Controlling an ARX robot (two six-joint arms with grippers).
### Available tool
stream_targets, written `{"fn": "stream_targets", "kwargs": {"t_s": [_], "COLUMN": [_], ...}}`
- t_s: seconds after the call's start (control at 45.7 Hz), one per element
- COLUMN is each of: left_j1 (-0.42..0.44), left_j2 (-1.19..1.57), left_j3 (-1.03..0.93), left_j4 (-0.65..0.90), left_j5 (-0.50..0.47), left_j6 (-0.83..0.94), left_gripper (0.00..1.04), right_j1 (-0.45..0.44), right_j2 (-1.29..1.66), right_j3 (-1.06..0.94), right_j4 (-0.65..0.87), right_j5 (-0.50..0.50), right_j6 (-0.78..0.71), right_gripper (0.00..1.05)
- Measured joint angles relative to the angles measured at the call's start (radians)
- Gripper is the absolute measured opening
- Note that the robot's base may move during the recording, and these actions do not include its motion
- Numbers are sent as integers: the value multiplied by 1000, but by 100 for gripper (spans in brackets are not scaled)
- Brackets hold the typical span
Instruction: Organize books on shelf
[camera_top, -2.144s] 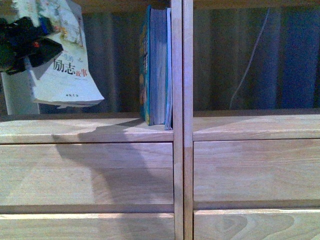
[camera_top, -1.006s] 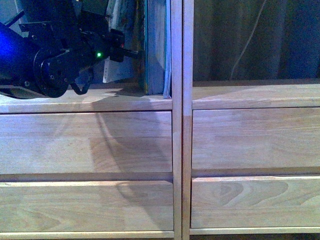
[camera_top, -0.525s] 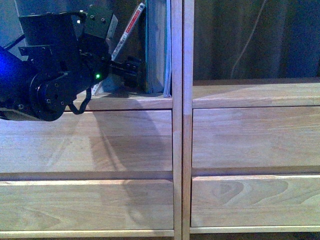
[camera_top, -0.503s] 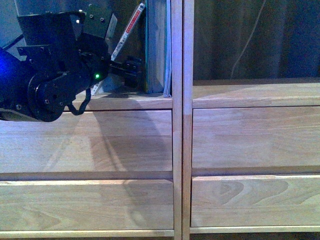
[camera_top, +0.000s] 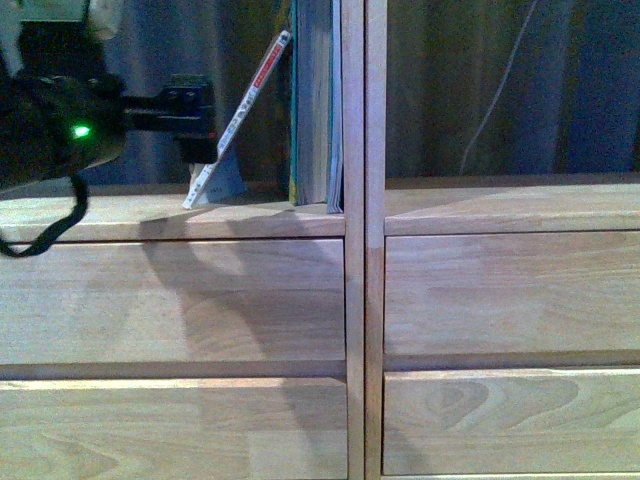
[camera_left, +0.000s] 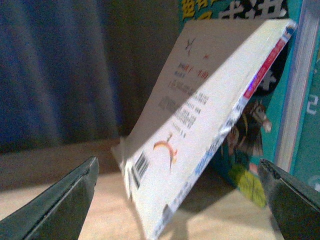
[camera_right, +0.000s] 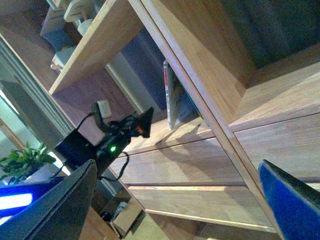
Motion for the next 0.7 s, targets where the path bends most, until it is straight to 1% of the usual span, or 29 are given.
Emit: {"fn": "stream_targets", "kwargs": {"t_s": [0.044,0.087,0.109,0.219,0.263,0.284,0.306,0.328,0.35,0.372,0.394,0.416,0.459,0.481,0.503,0.547,0.634,0.678,0.7], "left_j1": [18,40,46,51,42,41,42,45,49,56,61,69,79,83,86,93,105,113,118], "left_j2": [-73,-172,-201,-273,-304,-318,-339,-359,-373,-396,-410,-433,-469,-491,-504,-540,-595,-623,-640], "left_j3": [-84,-183,-209,-238,-251,-269,-306,-346,-375,-416,-443,-480,-538,-571,-592,-650,-738,-776,-797], "left_j4": [-11,-40,-43,-48,-174,-204,-215,-211,-203,-188,-178,-162,-137,-124,-117,-97,-75,-68,-64], "left_j5": [10,50,50,43,-101,-141,-184,-196,-198,-198,-198,-197,-191,-184,-180,-172,-154,-151,-148], "left_j6": [-38,-89,-101,-140,-119,-114,-110,-107,-105,-103,-103,-102,-100,-100,-99,-98,-96,-98,-95], "left_gripper": [97,97,97,97,87,84,79,73,70,65,61,56,47,41,38,27,9,3,3], "right_j1": [0,0,0,0,0,0,17,64,98,146,172,196,211,213,215,215,219,219,219], "right_j2": [0,0,0,0,0,0,-7,-23,-34,-50,-60,-77,-100,-112,-121,-140,-176,-192,-202], "right_j3": [0,0,0,0,0,0,7,29,39,42,37,20,-16,-34,-46,-85,-141,-163,-174], "right_j4": [0,0,0,0,0,0,-40,-149,-214,-299,-345,-387,-399,-398,-394,-383,-368,-362,-358], "right_j5": [0,0,0,-1,-1,-1,59,212,301,417,483,555,639,661,668,682,681,681,681], "right_j6": [0,0,0,0,0,0,-37,-124,-185,-279,-328,-436,-563,-610,-638,-702,-749,-759,-762], "right_gripper": [98,98,98,98,98,98,96,91,88,83,80,75,66,61,57,47,30,21,16]}}
